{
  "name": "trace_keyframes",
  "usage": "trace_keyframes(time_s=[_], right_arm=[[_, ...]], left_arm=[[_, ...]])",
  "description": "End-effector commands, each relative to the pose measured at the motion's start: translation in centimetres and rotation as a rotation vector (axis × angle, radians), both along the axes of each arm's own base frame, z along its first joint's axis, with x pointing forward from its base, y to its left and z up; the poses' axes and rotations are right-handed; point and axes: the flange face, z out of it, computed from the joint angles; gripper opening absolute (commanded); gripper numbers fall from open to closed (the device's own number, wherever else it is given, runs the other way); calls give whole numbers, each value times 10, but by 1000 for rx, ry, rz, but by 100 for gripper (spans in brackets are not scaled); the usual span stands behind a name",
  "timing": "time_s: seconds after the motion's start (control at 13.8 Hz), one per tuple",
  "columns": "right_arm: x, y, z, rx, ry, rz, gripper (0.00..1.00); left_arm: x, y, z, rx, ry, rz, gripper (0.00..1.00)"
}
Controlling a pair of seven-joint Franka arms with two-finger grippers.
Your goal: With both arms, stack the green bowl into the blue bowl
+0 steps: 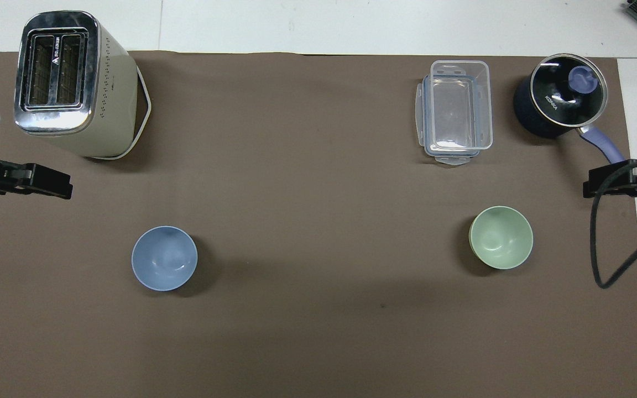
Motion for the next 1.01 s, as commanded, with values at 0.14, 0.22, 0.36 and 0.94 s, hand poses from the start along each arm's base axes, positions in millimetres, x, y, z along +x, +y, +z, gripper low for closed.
trace_keyframes(time_s=[0.14, 0.22, 0.36, 0.94], right_arm=[[-4, -2, 2, 4, 6, 15, 100], [-4, -2, 2, 4, 6, 15, 100], [-4, -2, 2, 4, 6, 15, 100], [-4, -2, 2, 4, 6, 15, 100]], left_arm=[[-6, 4, 3, 15, 2, 0, 100], [-6, 9, 2, 13, 0, 6, 100], [-6, 16, -1, 12, 5, 11, 100], [-2, 34, -41, 11, -6, 9, 100]])
